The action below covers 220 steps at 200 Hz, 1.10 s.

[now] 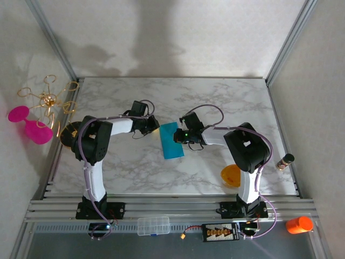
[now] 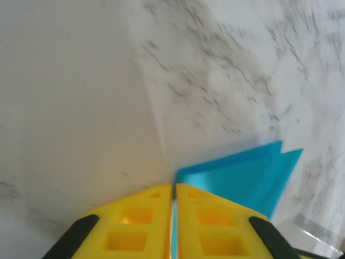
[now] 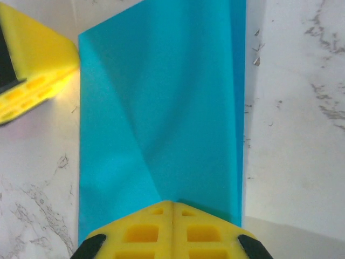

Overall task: Fold a paper plane with a square sheet of paper (pick it up from the middle)
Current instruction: First fold the square sheet of paper in half at the center of the table.

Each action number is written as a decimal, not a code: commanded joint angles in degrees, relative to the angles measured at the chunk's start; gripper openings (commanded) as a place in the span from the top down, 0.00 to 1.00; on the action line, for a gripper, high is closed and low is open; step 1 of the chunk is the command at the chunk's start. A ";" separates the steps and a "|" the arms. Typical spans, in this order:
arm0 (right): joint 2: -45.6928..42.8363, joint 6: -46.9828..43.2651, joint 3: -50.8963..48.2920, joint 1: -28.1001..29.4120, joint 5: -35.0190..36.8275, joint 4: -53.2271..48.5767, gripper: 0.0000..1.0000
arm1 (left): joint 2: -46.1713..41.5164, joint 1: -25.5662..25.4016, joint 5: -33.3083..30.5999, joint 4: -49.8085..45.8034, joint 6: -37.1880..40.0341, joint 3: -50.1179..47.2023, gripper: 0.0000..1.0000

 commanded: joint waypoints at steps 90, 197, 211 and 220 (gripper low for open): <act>8.32 -6.16 -0.06 -0.72 9.09 -19.72 1.00 | -2.79 -4.54 -0.73 1.23 -1.89 0.79 0.90; 8.24 -6.68 -1.08 -0.90 10.36 -20.08 1.00 | 1.00 1.21 -13.11 -7.02 0.60 2.49 0.92; 8.23 -7.15 -0.94 -0.87 10.34 -19.91 1.00 | -0.41 1.57 -12.19 -6.91 1.47 3.04 0.92; 8.24 -7.47 -0.77 -0.92 10.06 -19.65 1.00 | -1.62 1.43 -10.78 -5.60 1.38 2.89 0.91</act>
